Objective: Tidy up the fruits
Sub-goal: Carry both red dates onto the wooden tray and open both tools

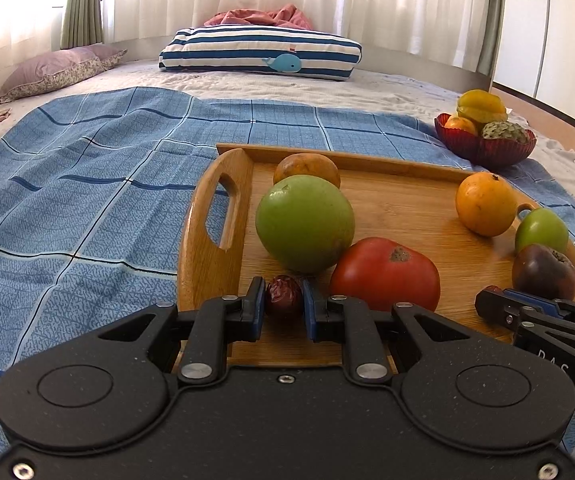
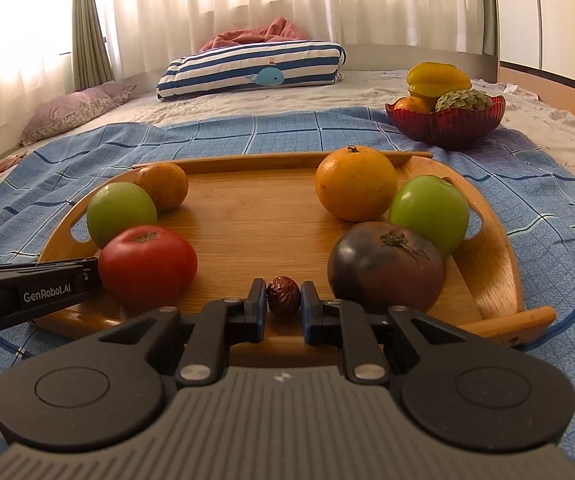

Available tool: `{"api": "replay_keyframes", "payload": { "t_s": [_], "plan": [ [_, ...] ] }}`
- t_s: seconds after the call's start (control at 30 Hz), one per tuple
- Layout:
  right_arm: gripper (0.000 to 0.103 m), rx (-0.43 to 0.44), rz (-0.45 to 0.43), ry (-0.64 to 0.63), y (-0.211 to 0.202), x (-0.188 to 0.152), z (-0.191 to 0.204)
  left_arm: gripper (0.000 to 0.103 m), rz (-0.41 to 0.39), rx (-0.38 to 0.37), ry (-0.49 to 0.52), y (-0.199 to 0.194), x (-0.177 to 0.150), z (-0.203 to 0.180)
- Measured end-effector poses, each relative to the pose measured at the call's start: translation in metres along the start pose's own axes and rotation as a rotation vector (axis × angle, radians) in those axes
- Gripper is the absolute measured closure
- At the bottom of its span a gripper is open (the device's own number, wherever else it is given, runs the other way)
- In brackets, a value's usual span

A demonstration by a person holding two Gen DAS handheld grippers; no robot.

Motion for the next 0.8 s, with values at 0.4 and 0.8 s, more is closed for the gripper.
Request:
{"api": "replay_keyframes", "payload": {
  "t_s": [0.4,0.8],
  "plan": [
    [0.081,0.002,-0.003,0.002,-0.0001,-0.001,-0.0002,0.084,0.0,0.005,0.011,0.0011,-0.0011,-0.0011],
    [0.057,0.021,-0.011,0.023,-0.0073,-0.0017,-0.0052,0.07,0.003,0.004,0.011,-0.008,-0.0032,-0.0024]
  ]
}}
Point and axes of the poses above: each gripper's, at about its wrist camera, not at the fingertips, and y roughly the way its jaws point, z to its left, x to its top, the point moved 9 cm from there along y, roughly the way its jaws point, and after that the axes turned 13 degrees about -x, right-handed, at the moved point
